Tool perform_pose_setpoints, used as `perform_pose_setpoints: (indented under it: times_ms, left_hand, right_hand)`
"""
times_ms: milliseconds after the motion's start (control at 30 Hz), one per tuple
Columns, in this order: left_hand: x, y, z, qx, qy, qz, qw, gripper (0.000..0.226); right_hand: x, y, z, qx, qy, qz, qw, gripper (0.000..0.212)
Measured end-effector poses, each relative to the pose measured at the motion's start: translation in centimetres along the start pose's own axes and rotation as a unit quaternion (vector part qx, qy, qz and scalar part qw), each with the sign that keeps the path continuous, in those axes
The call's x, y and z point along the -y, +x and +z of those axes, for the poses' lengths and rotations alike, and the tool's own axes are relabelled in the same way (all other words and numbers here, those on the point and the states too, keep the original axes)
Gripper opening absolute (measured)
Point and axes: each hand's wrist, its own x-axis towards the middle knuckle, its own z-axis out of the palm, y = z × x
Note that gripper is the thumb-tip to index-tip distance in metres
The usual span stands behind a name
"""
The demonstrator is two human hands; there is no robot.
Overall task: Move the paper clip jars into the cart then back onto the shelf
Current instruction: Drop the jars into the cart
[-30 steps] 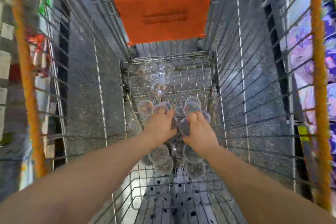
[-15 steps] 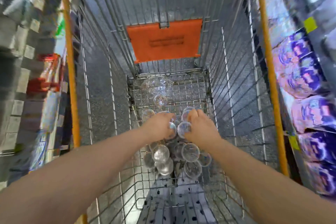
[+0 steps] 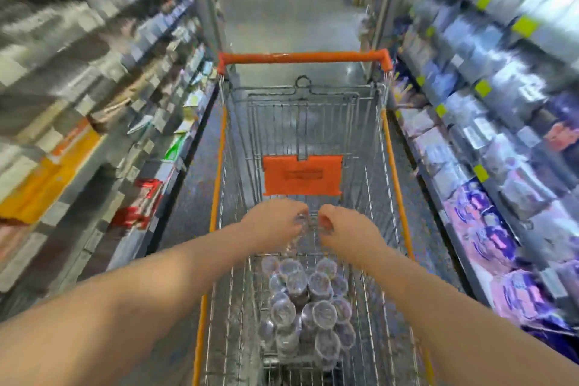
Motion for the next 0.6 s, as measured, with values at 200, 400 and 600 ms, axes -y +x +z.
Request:
perform_pose_setpoints:
  times_ms: [200, 400, 600]
  left_hand:
    - [-5.0, -6.6, -5.6, -0.147, -0.013, -0.03, 0.989, 0.025]
    - [-8.6, -15.6, -8.9, -0.267, -0.057, -0.128, 0.954, 0.027]
    - [-8.1, -27.4, -10.4, -0.316, 0.028, -0.217, 0.923, 0.026]
  right_hand:
    - [2.2, -3.6, -7.0, -0.084, -0.034, -0.109, 0.99, 0.01]
    - [6.8, -8.5, -13.0, -0.121, -0.057, -0.218, 0.967, 0.011]
    - [17.2, -12.7, -15.2, -0.114, -0.067, -0.342, 0.93, 0.016]
